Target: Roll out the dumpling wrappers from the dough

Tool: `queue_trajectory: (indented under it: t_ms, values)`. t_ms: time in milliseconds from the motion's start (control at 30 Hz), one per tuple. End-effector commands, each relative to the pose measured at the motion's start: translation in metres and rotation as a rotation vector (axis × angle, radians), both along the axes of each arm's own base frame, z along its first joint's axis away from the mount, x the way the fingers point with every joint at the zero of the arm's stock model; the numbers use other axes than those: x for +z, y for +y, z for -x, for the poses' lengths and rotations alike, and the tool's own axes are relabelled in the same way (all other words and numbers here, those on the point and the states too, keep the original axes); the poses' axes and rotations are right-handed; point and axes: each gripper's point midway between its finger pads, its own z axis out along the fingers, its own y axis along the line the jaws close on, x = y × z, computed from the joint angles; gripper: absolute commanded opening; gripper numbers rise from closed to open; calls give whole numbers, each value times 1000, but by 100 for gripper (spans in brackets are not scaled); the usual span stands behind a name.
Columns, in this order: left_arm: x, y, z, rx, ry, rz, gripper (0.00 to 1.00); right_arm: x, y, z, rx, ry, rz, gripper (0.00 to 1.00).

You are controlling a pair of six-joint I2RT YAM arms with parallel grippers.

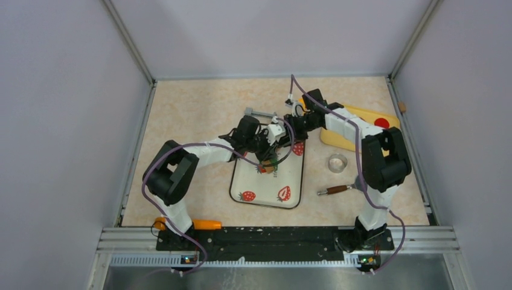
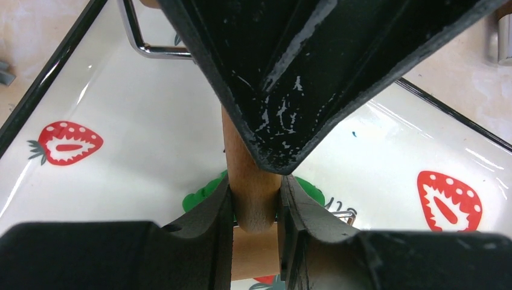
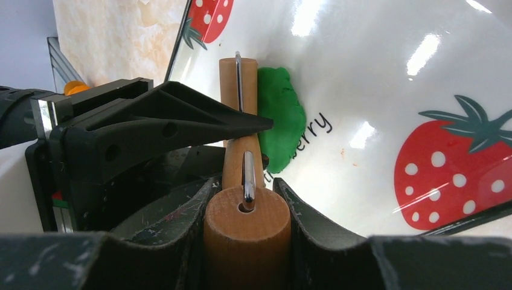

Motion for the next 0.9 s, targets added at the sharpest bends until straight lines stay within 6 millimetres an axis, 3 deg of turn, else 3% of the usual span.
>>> queue_trajectory:
  t_ms: [0,200,367,433,533,600,667,767,867]
  values:
    - [-30,27,16,66,79,-88,0,-47,1,15,63,11,137,0]
    - [-32,44,32,73,121,-114,0,-50,15,20,93,19,124,0]
    - [-22,44,36,85,157,-100,0,-46,28,21,111,15,100,0]
    - [-6,43,33,92,152,-81,0,-31,39,17,118,11,50,0]
    - [48,35,29,62,76,9,0,18,53,7,153,-51,-48,0]
    - [85,26,29,21,17,87,0,49,54,5,174,-92,-90,0]
    - [108,16,28,-10,-12,150,0,66,47,3,172,-126,-99,0]
    - [113,4,16,-19,-1,168,0,64,30,-2,142,-144,-66,0]
    - [100,-6,5,-37,18,155,0,46,13,-10,77,-109,-33,0]
